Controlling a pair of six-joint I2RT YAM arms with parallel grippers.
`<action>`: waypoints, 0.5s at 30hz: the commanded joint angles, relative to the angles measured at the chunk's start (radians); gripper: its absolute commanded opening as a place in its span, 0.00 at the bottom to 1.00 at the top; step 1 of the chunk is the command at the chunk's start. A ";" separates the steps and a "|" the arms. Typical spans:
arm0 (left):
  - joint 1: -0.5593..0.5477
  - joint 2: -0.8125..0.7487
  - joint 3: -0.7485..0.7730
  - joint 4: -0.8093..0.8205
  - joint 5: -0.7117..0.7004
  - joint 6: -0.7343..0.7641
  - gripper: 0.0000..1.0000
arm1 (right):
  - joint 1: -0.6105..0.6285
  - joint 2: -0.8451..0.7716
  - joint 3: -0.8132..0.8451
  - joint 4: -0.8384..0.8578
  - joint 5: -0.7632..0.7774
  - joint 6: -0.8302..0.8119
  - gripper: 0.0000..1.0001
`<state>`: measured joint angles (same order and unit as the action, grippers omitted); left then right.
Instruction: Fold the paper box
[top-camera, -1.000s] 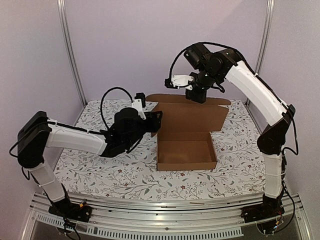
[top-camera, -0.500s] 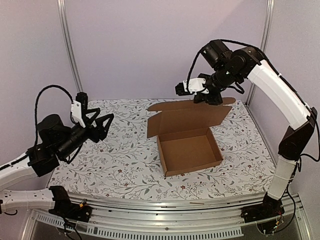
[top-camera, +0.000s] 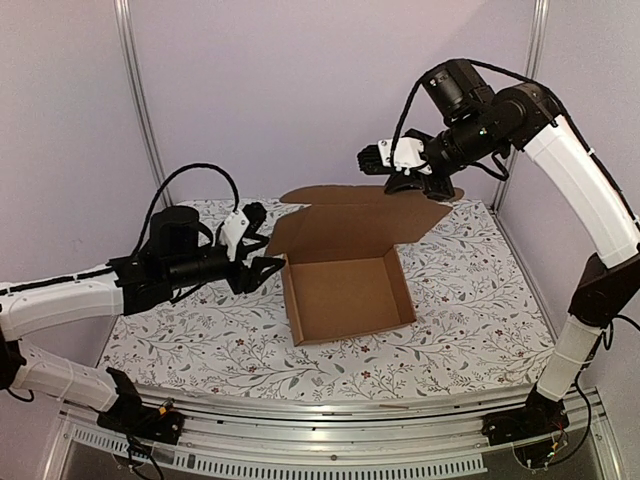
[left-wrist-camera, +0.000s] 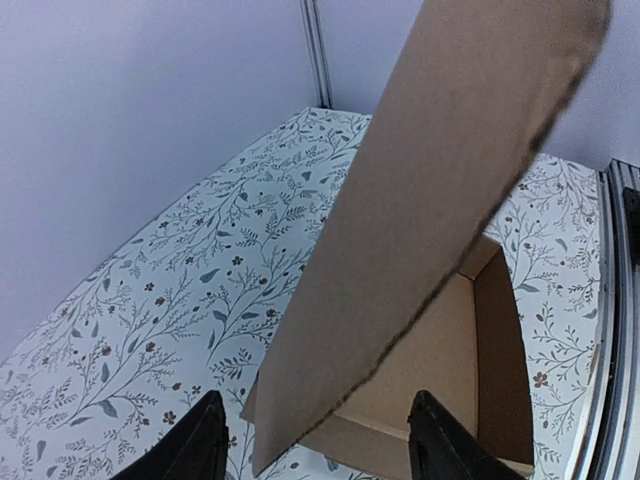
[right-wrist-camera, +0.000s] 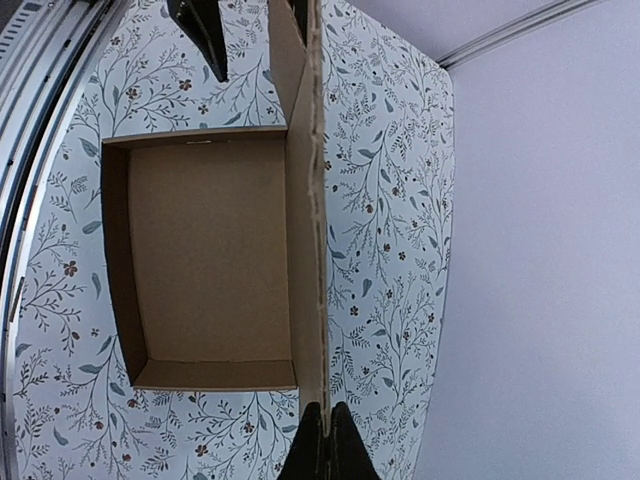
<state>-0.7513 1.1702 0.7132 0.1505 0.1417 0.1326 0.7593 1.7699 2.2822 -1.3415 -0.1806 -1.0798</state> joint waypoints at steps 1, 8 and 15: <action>-0.001 -0.063 0.103 -0.190 0.055 0.123 0.62 | 0.007 -0.027 0.017 -0.356 -0.029 -0.093 0.00; 0.061 -0.170 0.135 -0.360 -0.012 0.253 0.67 | 0.016 -0.036 0.011 -0.363 -0.031 -0.115 0.00; 0.084 -0.010 0.262 -0.397 0.090 0.315 0.62 | 0.036 -0.034 0.011 -0.358 -0.036 -0.119 0.00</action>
<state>-0.6792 1.0840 0.9211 -0.1627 0.1619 0.3855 0.7799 1.7679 2.2822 -1.3415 -0.1913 -1.0916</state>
